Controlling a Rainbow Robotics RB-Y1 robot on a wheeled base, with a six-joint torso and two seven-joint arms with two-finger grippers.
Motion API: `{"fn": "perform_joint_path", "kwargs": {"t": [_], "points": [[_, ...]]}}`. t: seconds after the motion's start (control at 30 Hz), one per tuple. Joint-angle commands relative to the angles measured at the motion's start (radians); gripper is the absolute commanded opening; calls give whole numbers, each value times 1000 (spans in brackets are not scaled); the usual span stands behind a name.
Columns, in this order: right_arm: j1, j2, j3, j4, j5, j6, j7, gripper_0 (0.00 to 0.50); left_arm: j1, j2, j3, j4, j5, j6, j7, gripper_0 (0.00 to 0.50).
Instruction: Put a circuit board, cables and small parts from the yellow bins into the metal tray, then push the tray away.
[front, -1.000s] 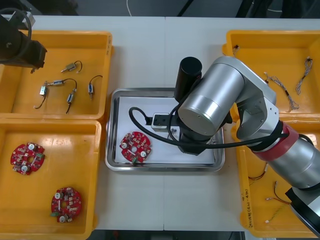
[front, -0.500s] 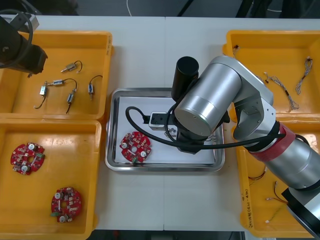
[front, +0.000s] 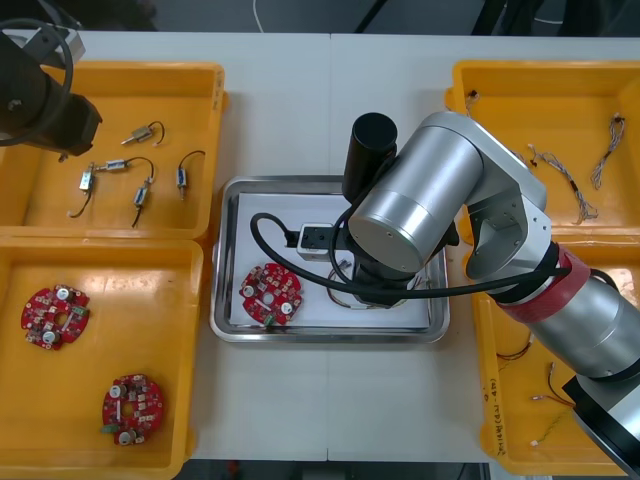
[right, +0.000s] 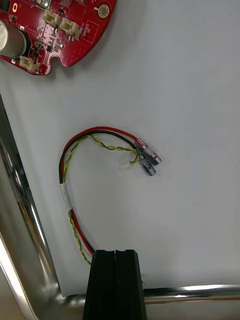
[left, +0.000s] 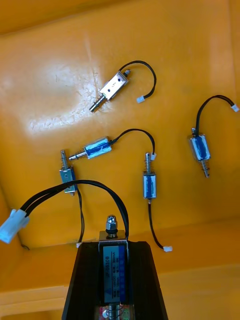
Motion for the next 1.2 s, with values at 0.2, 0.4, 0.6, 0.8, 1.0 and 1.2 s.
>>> {"fn": "perform_joint_path", "kwargs": {"t": [0.2, 0.4, 0.6, 0.8, 1.0, 1.2], "points": [[-36, 22, -30, -44, 42, 52, -37, 498, 20, -72, 37, -134, -5, 77, 187, 0], [-47, 22, -82, -81, 55, 76, -43, 500, 20, -98, 0, -194, -14, 96, 253, 0], [-59, 16, -202, -131, 41, 76, -46, 500, 20, -119, -36, -232, -5, 96, 331, 1], [-67, -9, -337, -161, 24, 76, -60, 500, 20, -134, -75, -269, -6, 96, 408, 0], [-73, -37, -461, -159, 38, 76, -77, 500, 20, -136, -91, -280, 6, 96, 426, 1], [-90, -70, -588, -159, 59, 76, -94, 500, 20, -137, -102, -286, 10, 96, 443, 0]]}}
